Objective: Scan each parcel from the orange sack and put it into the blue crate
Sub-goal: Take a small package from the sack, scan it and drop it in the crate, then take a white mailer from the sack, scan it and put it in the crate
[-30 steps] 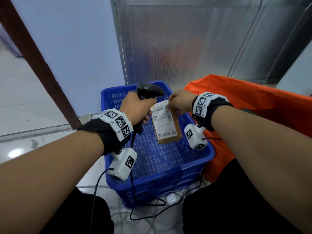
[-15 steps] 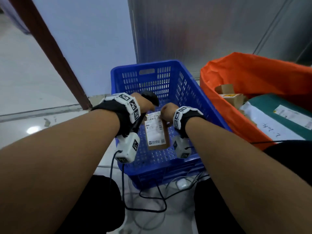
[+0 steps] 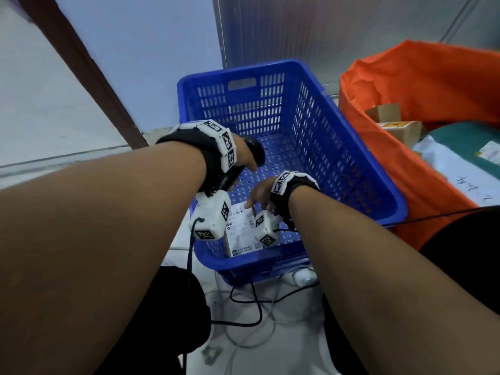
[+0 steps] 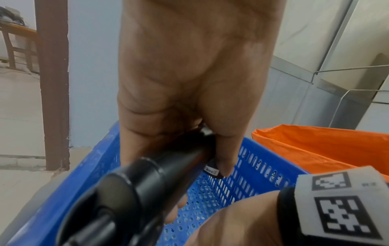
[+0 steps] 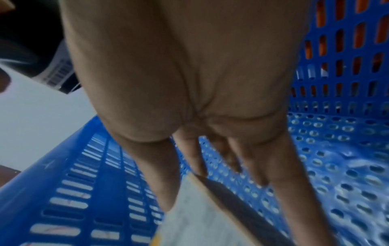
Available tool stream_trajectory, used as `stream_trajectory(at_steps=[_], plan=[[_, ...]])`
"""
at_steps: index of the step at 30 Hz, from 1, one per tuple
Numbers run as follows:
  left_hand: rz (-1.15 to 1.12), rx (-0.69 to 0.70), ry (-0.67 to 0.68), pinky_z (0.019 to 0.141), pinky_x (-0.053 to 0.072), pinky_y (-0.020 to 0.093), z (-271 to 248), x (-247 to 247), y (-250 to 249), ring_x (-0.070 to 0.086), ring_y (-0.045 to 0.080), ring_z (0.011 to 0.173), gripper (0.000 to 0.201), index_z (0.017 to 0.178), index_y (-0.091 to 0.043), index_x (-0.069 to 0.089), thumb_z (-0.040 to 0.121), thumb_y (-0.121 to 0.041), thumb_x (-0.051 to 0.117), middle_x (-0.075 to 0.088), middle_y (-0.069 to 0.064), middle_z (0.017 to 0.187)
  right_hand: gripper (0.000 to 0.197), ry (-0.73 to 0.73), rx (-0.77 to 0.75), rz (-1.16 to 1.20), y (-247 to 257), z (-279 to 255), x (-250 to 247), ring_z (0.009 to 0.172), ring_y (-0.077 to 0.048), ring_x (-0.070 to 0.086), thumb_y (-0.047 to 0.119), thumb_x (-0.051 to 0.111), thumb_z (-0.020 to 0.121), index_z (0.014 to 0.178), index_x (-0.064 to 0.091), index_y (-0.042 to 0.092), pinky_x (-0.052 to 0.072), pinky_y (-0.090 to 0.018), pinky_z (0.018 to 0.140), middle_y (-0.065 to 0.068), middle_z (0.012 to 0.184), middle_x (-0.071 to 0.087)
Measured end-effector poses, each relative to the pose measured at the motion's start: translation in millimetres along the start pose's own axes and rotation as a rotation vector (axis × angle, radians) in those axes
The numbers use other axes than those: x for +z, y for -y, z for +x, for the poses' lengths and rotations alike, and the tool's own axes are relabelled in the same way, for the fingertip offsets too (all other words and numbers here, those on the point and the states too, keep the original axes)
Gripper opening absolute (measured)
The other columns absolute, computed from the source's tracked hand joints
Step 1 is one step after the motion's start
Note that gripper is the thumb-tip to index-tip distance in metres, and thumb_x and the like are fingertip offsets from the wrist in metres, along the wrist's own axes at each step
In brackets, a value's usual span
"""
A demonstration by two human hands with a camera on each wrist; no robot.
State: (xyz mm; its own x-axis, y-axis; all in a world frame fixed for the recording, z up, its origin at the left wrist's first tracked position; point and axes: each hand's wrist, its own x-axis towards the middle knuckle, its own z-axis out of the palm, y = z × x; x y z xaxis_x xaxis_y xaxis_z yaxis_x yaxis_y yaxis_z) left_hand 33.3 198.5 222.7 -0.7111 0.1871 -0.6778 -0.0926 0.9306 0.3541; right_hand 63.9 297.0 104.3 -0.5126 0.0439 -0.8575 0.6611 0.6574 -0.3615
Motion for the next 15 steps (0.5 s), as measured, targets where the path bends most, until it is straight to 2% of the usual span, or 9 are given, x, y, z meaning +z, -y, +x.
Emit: stream_trajectory(at_steps=[2, 4, 6, 9, 10, 11, 12, 13, 15], plan=[[-0.069, -0.051, 0.045, 0.094, 0.057, 0.050, 0.5, 6.0, -3.4, 0.070, 0.037, 0.093, 0.036, 0.093, 0.002, 0.054, 0.099, -0.032, 0.067, 0.072, 0.021, 0.093, 0.076, 0.012, 0.059, 0.058, -0.8, -5.9, -0.9, 0.139, -0.039, 0.040, 0.035, 0.069, 0.093, 0.155, 0.030, 0.014, 0.042, -0.047, 0.084, -0.016, 0.159, 0.031], [-0.042, -0.039, 0.047, 0.097, 0.056, 0.051, -3.1, 9.2, -6.2, 0.070, 0.039, 0.103, 0.036, 0.086, -0.001, 0.052, 0.100, -0.031, 0.065, 0.072, 0.023, 0.103, 0.082, -0.008, 0.063, 0.051, -3.9, -12.7, -6.4, 0.141, -0.040, 0.036, 0.040, 0.068, 0.093, 0.158, 0.023, 0.016, 0.041, -0.050, 0.090, -0.015, 0.162, 0.024], [-0.040, -0.018, 0.046, 0.100, 0.054, 0.053, -9.4, 10.1, -10.5, 0.069, 0.041, 0.112, 0.037, 0.085, 0.000, 0.052, 0.100, -0.031, 0.065, 0.072, 0.024, 0.111, 0.083, -0.052, 0.071, 0.016, -8.7, -23.8, -17.7, 0.138, -0.040, 0.040, 0.046, 0.067, 0.092, 0.157, 0.025, 0.014, 0.043, -0.050, 0.096, -0.015, 0.160, 0.029], [-0.118, 0.073, 0.023, 0.090, 0.059, 0.054, -17.5, 10.9, -25.9, 0.073, 0.042, 0.099, 0.035, 0.084, 0.003, 0.056, 0.097, -0.027, 0.069, 0.075, 0.025, 0.099, 0.074, -0.157, 0.043, 0.016, -17.4, -52.0, -50.8, 0.129, -0.035, 0.051, 0.045, 0.064, 0.095, 0.152, 0.036, 0.007, 0.047, -0.047, 0.097, -0.013, 0.151, 0.044], [-0.174, 0.112, 0.005, 0.080, 0.063, 0.053, -22.8, 12.0, -36.5, 0.075, 0.040, 0.088, 0.033, 0.085, 0.002, 0.056, 0.095, -0.026, 0.071, 0.076, 0.024, 0.091, 0.068, -0.210, 0.015, 0.011, -21.1, -68.8, -64.4, 0.121, -0.033, 0.056, 0.041, 0.061, 0.097, 0.148, 0.040, 0.003, 0.050, -0.043, 0.091, -0.015, 0.146, 0.050], [-0.246, 0.151, -0.021, 0.064, 0.064, 0.048, -27.8, 12.7, -46.7, 0.074, 0.037, 0.074, 0.031, 0.086, 0.001, 0.056, 0.094, -0.023, 0.072, 0.074, 0.024, 0.083, 0.062, -0.255, -0.011, -0.017, -23.7, -85.0, -78.5, 0.108, -0.031, 0.060, 0.037, 0.059, 0.099, 0.146, 0.043, 0.000, 0.051, -0.038, 0.080, -0.017, 0.141, 0.054], [-0.314, 0.197, -0.054, 0.048, 0.060, 0.039, -35.5, 13.7, -58.8, 0.070, 0.033, 0.062, 0.028, 0.087, 0.001, 0.056, 0.093, -0.021, 0.073, 0.071, 0.022, 0.077, 0.057, -0.296, -0.030, -0.060, -24.5, -105.6, -92.7, 0.094, -0.028, 0.060, 0.033, 0.057, 0.101, 0.145, 0.045, -0.001, 0.049, -0.032, 0.068, -0.018, 0.140, 0.055], [-0.374, 0.239, -0.091, 0.038, 0.053, 0.031, -47.4, 14.7, -75.0, 0.066, 0.029, 0.054, 0.026, 0.091, 0.002, 0.056, 0.093, -0.019, 0.072, 0.067, 0.020, 0.075, 0.051, -0.353, -0.047, -0.134, -28.5, -129.7, -112.3, 0.083, -0.023, 0.056, 0.029, 0.055, 0.102, 0.143, 0.047, -0.001, 0.043, -0.026, 0.059, -0.018, 0.141, 0.055], [-0.449, 0.336, -0.137, 0.034, 0.047, 0.025, -66.9, 18.5, -105.9, 0.062, 0.023, 0.047, 0.029, 0.103, 0.005, 0.059, 0.091, -0.017, 0.072, 0.063, 0.018, 0.075, 0.042, -0.480, -0.105, -0.238, -43.4, -180.0, -147.3, 0.070, -0.016, 0.050, 0.023, 0.053, 0.103, 0.139, 0.052, 0.000, 0.037, -0.019, 0.050, -0.016, 0.140, 0.056]])
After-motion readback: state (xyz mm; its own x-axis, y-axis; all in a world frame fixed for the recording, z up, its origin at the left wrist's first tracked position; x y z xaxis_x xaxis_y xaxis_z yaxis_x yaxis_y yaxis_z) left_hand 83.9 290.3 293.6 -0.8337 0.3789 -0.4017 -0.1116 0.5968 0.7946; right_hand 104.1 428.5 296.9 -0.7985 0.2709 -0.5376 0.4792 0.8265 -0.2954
